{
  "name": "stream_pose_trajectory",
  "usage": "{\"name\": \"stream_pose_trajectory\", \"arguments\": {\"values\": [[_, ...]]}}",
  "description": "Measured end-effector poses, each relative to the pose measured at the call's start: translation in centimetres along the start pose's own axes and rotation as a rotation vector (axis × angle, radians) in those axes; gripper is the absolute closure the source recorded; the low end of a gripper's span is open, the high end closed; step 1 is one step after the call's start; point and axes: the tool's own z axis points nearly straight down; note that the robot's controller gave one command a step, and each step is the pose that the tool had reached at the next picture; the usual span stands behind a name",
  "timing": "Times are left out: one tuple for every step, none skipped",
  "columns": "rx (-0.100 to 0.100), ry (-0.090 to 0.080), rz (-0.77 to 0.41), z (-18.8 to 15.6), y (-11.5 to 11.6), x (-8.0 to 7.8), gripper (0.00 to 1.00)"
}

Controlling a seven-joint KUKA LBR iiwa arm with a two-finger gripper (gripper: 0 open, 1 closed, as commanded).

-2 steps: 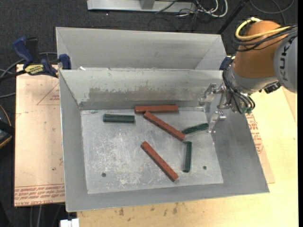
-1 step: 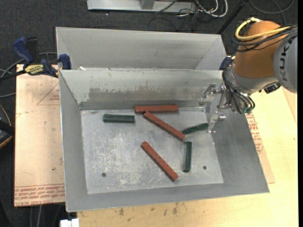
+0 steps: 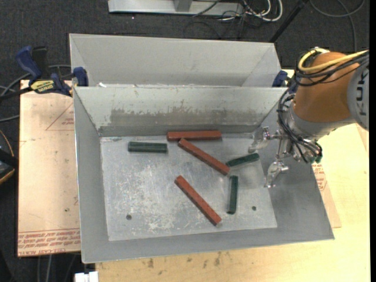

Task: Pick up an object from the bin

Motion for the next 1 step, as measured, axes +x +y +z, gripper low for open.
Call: {"name": "stream_pose_trajectory", "arguments": {"values": [[0.005, -0.014, -0.257, 5.52, -1.38, -4.19, 1.0]]}}
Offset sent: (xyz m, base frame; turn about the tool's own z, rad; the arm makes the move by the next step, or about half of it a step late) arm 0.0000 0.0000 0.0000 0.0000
